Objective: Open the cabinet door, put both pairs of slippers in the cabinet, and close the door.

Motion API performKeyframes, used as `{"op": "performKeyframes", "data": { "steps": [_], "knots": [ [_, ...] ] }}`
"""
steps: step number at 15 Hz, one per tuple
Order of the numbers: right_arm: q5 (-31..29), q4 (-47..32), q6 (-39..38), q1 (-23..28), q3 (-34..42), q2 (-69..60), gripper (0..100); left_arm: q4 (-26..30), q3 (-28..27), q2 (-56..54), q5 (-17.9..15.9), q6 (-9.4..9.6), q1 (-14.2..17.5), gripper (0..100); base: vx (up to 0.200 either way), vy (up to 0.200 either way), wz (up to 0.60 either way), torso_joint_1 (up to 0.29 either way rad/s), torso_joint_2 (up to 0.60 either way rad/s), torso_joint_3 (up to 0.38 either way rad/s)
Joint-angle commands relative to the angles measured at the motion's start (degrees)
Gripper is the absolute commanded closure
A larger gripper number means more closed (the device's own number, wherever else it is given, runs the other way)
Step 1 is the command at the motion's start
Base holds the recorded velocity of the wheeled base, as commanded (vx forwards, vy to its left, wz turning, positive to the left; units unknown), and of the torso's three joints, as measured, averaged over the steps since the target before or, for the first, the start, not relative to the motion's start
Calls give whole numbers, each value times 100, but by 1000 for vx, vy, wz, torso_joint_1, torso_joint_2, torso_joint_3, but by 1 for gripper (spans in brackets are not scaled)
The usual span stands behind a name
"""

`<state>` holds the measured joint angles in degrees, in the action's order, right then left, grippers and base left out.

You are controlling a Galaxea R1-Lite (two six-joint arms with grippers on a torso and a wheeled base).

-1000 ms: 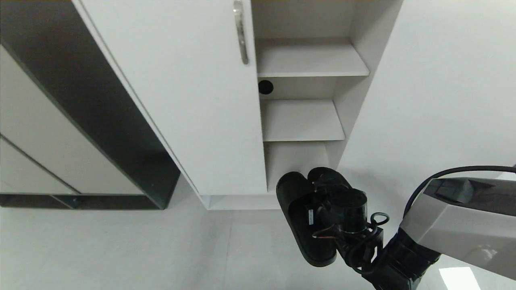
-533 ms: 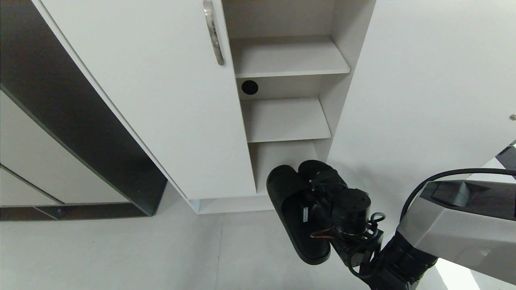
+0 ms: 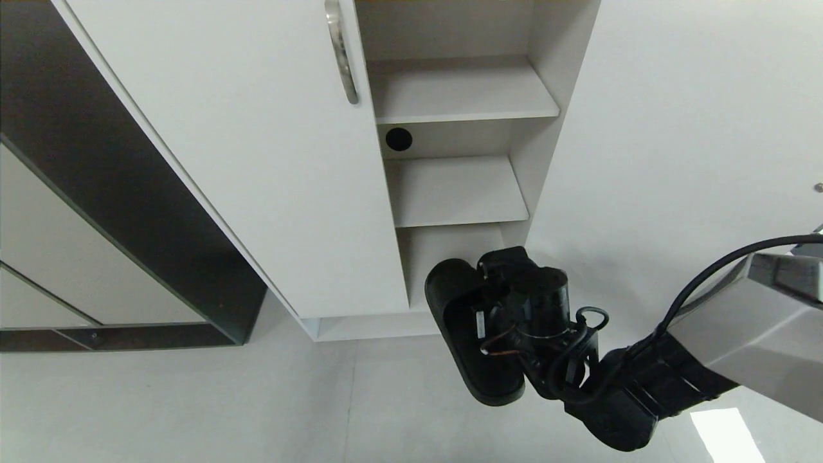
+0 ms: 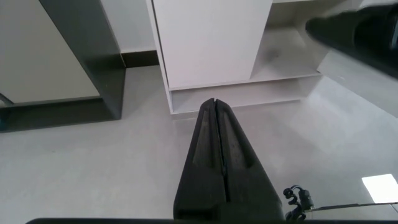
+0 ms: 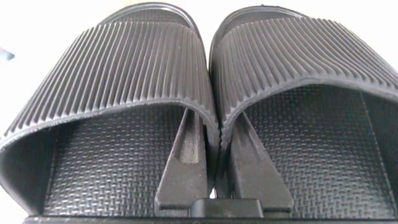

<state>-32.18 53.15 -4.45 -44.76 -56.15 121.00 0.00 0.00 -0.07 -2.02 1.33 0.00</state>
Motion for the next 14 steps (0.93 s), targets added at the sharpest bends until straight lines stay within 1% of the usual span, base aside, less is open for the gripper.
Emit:
{"op": "performKeyframes", "data": {
  "steps": [1,3,6,8,14],
  "knots": [
    [-508,-340,-118,-155,-537,-182,100,0,0,7,0,-1,0,100,0,0,0,0,0,0],
    [-623,-323,-126,-199,-546,37,100,0,0,7,0,8,0,100,0,0,0,0,0,0],
    [-684,-200,-118,-199,-634,152,100,0,0,7,0,8,0,100,200,0,0,5,-2,1],
    [-860,-121,-74,-217,-660,125,100,0,0,7,0,8,0,100,200,0,0,0,5,5],
    [-869,-50,-56,-243,-643,160,100,0,0,7,0,-1,0,100,200,0,0,2,2,2]
  ]
}}
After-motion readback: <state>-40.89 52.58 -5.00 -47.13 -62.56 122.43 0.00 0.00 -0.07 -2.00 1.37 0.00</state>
